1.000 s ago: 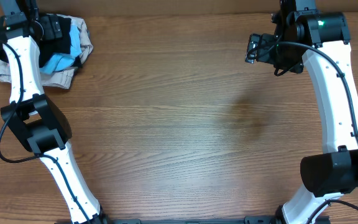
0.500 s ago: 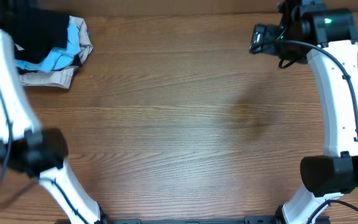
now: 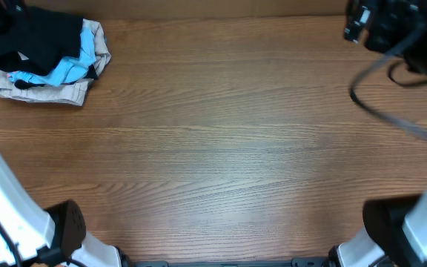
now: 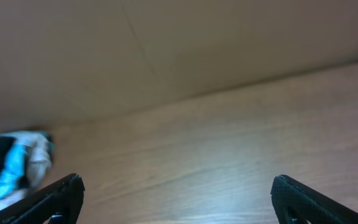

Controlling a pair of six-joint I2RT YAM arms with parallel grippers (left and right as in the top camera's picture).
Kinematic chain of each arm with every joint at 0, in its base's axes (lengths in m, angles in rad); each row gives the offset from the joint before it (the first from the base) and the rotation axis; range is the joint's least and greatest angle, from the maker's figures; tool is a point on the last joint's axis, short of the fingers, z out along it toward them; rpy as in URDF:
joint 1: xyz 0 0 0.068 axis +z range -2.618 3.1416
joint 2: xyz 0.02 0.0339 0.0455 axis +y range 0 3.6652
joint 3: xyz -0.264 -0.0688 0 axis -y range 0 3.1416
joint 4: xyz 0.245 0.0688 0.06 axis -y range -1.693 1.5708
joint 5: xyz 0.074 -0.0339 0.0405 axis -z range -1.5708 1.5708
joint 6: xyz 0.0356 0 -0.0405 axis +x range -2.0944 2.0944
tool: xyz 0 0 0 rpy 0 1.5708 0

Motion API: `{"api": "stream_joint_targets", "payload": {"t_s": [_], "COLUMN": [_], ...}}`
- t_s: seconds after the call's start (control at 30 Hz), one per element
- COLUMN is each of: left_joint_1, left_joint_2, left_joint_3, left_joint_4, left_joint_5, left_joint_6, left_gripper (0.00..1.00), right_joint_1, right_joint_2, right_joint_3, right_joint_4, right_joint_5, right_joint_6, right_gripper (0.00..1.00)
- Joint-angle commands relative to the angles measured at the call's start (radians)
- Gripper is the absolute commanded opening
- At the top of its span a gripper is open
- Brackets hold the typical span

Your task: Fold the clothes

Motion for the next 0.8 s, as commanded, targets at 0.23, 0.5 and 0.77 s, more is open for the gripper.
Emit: {"api": "stream_joint_targets", "payload": {"t_s": [0.23,0.5,0.77], "left_joint_1": [-0.009,-0.009,-0.009], "left_joint_2": [0.024,0.024,0.024], "left_joint_3": [-0.011,-0.011,-0.011], "left_joint_4": [-0.182,-0.203,-0.203], "left_joint_5": [0.036,0.036,0.036], "left_joint_6": [-0.009,-0.009,-0.009], "left_gripper": [1.0,1.0,1.0], "right_joint_1": [-0.001,-0.001,-0.001], "right_joint_2": [-0.222,-0.259,-0.245], "right_joint_3": [0.031,0.031,0.029], "right_joint_4": [-0.002,-0.002,-0.002], "right_joint_5": [-0.176,-0.235,-0.204], "right_joint_6": [0.005,0.004,-0.003], "right_gripper": [1.0,1.0,1.0]}}
